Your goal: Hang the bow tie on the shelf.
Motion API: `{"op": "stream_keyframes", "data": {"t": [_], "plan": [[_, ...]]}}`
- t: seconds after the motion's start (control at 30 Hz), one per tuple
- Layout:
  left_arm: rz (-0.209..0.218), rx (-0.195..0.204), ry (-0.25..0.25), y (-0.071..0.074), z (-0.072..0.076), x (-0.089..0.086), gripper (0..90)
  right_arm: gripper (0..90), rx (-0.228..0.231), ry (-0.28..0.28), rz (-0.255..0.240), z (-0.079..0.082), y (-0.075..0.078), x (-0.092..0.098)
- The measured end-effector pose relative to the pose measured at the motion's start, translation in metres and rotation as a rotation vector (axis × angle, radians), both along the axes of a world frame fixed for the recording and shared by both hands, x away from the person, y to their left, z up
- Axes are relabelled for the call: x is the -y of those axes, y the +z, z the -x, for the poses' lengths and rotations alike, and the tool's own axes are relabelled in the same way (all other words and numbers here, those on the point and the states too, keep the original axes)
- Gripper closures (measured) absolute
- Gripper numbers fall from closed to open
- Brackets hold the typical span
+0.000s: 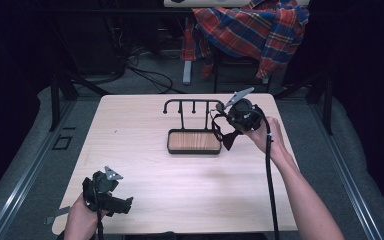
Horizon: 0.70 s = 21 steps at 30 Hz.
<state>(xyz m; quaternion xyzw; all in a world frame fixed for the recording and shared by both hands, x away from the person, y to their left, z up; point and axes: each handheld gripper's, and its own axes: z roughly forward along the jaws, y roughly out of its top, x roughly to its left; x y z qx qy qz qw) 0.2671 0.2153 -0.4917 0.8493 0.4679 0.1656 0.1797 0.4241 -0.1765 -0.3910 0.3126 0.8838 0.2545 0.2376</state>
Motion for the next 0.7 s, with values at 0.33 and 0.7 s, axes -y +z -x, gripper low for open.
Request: {"op": "stream_keyframes", "data": {"t": [0.33, 0.7], "plan": [[0.000, 0.000, -0.001, 0.000, 0.000, 0.000, 0.1, 88.4, 0.007, -0.011, -0.005, -0.005, 0.006, 0.001], [-0.001, -0.003, -0.002, 0.000, 0.000, 0.000, 0.1, 88.4, -0.007, -0.024, -0.018, -0.014, 0.007, 0.004]]}}
